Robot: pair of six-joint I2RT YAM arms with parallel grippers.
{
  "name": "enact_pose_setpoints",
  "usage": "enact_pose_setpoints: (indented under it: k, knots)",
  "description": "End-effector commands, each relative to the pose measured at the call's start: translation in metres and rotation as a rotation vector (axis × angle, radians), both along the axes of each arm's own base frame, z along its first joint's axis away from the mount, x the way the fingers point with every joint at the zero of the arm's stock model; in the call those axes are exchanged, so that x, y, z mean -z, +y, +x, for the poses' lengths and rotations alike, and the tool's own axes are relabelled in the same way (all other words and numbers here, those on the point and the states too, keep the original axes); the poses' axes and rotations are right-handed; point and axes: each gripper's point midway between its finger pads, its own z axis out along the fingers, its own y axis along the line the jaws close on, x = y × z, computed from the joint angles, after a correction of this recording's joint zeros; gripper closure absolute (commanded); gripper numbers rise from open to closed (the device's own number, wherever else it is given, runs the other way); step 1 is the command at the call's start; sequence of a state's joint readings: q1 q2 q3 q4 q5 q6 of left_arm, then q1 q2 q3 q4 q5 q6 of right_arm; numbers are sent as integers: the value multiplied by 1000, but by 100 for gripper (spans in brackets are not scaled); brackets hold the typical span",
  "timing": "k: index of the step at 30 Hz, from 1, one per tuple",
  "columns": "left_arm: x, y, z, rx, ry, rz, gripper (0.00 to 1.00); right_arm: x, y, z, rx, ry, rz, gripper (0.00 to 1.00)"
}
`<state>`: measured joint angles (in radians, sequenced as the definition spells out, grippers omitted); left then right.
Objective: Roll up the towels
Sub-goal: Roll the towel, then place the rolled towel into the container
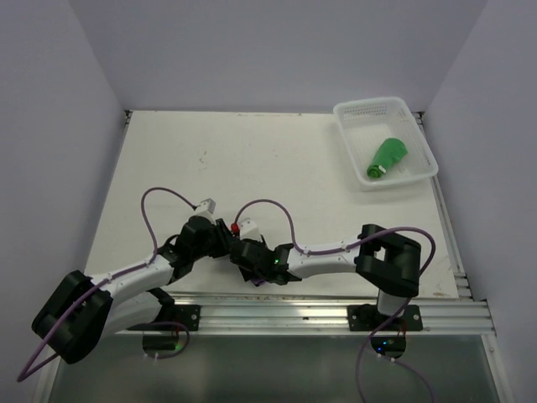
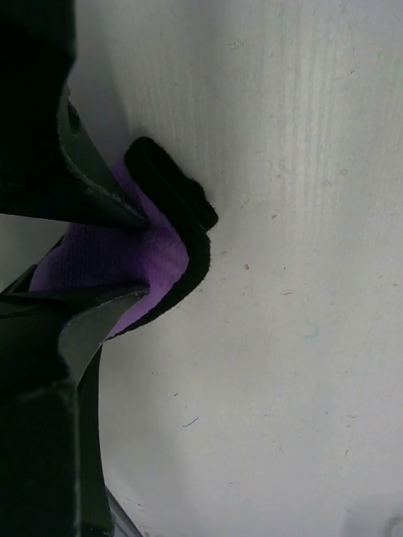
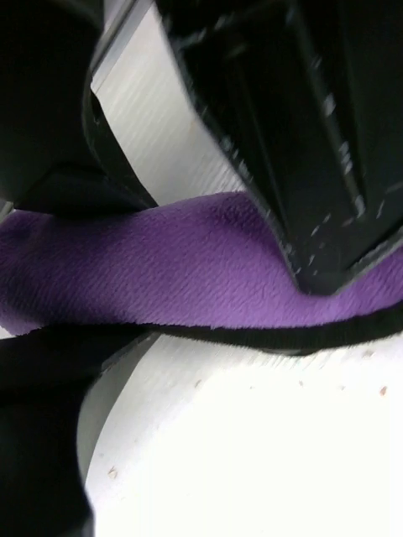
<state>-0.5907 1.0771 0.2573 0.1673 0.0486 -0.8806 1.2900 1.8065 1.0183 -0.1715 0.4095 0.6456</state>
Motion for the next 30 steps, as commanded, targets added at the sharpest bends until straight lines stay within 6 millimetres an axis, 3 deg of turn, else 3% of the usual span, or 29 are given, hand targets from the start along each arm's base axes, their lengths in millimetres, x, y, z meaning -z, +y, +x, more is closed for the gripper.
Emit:
enact_pose_setpoints:
  k: [1,6,11,12,14,15,17,18,20,21,23,25,27,28,30]
  knots:
    - [2,-2,-1,12,26,9,62,8,-26,3,77,-1,4,50]
    - [-14,-13,10,23,7,-19,62,14,-36,1,82,-1,-12,57]
    - [-39,-17,29,17,-35,-12,59,14,-42,0,88,0,-28,75]
    - [-56,-19,41,18,-77,-9,59,13,-43,-1,87,-1,-26,77]
    - [-66,-12,53,0,-81,19,58,10,-48,-1,93,-7,-29,83]
    - [-83,-7,67,-13,-107,27,58,8,-49,-1,94,-11,-26,85]
    - [-97,2,79,-30,-120,40,57,5,-54,-1,99,-14,-35,89]
    - [-116,2,89,-20,-160,28,57,0,-55,0,101,-20,-27,94]
    - [-128,17,105,-51,-171,33,56,-8,-57,5,106,-37,-34,99]
    - [-148,20,116,-52,-213,36,56,-15,-57,7,109,-44,-25,100]
    - [-153,31,126,-68,-209,67,56,-28,-58,21,117,-51,-25,100]
    - [-174,37,140,-79,-252,105,56,-46,-59,40,123,-43,8,100]
    - [-176,41,143,-77,-261,141,56,-63,-59,58,133,-45,42,100]
    - [-177,44,145,-81,-266,153,56,-73,-69,78,159,-59,46,100]
    - [-177,47,148,-84,-272,177,56,-100,-62,100,151,-67,95,100]
